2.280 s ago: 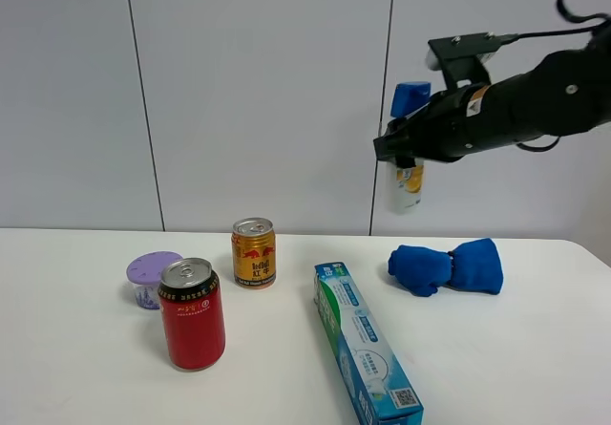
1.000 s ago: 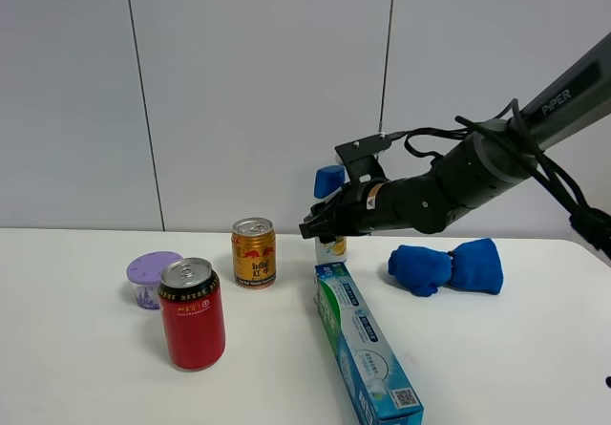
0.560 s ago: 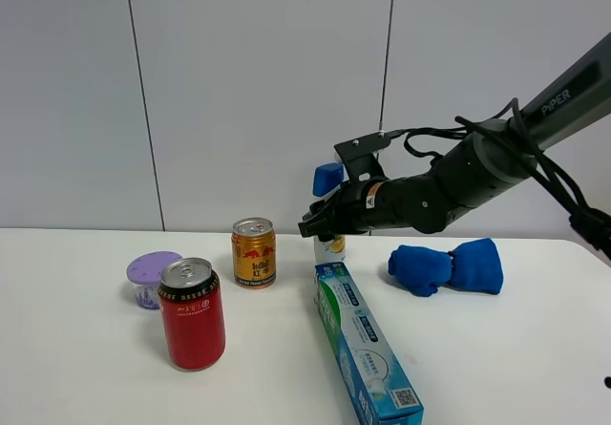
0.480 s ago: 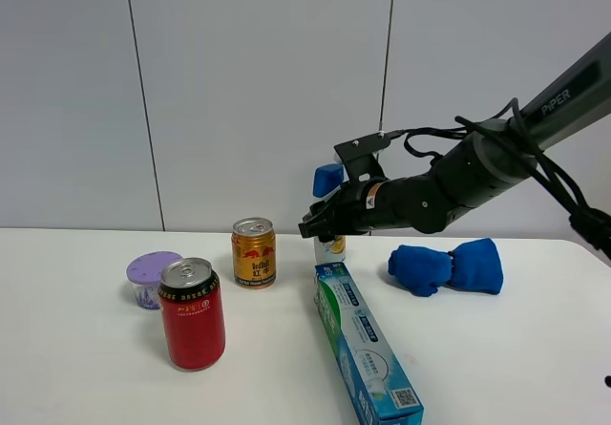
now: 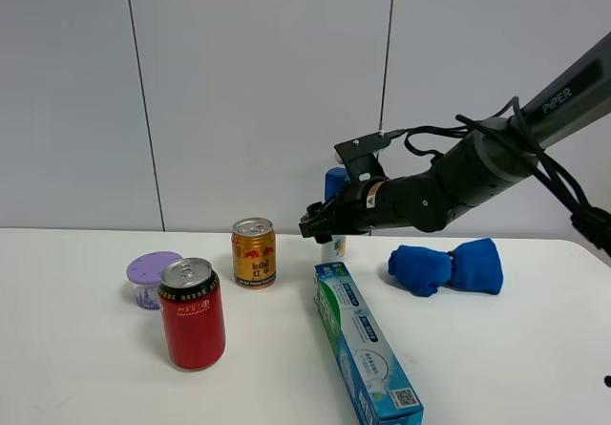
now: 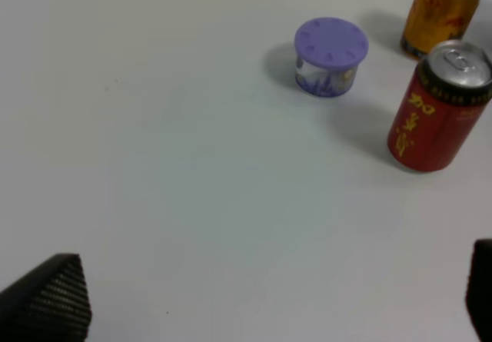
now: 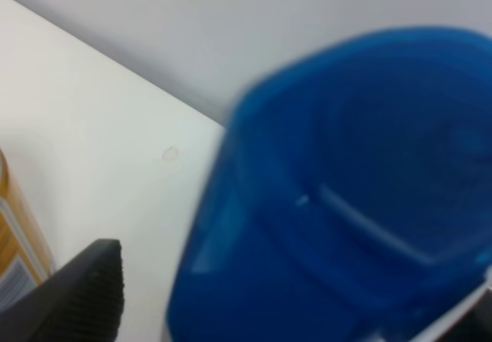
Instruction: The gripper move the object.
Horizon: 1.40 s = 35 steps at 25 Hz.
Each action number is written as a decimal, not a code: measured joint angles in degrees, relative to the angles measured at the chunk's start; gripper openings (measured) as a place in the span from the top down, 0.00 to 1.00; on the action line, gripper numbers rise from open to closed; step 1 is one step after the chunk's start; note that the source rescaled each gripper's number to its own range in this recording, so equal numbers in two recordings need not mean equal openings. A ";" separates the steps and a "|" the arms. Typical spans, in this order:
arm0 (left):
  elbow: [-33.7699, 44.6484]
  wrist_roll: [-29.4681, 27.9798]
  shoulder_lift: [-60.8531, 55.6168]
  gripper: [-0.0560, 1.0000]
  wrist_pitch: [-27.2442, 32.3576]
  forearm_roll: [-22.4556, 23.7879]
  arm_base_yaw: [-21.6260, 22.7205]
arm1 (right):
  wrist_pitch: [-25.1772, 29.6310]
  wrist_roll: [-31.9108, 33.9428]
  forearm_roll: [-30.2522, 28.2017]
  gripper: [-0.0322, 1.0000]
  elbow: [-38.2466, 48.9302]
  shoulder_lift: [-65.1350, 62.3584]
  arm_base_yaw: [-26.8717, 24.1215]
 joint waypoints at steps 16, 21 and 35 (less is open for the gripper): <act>0.00 0.00 0.00 0.00 0.00 0.00 0.00 | 4.94 1.82 0.00 0.15 0.00 -1.28 0.00; 0.00 0.00 0.00 0.00 0.00 -0.06 0.00 | 7.22 3.97 0.00 0.02 0.00 -1.35 0.00; 0.00 0.00 0.00 0.00 0.00 -0.06 0.00 | 5.98 4.59 -0.18 0.00 0.00 -8.64 0.47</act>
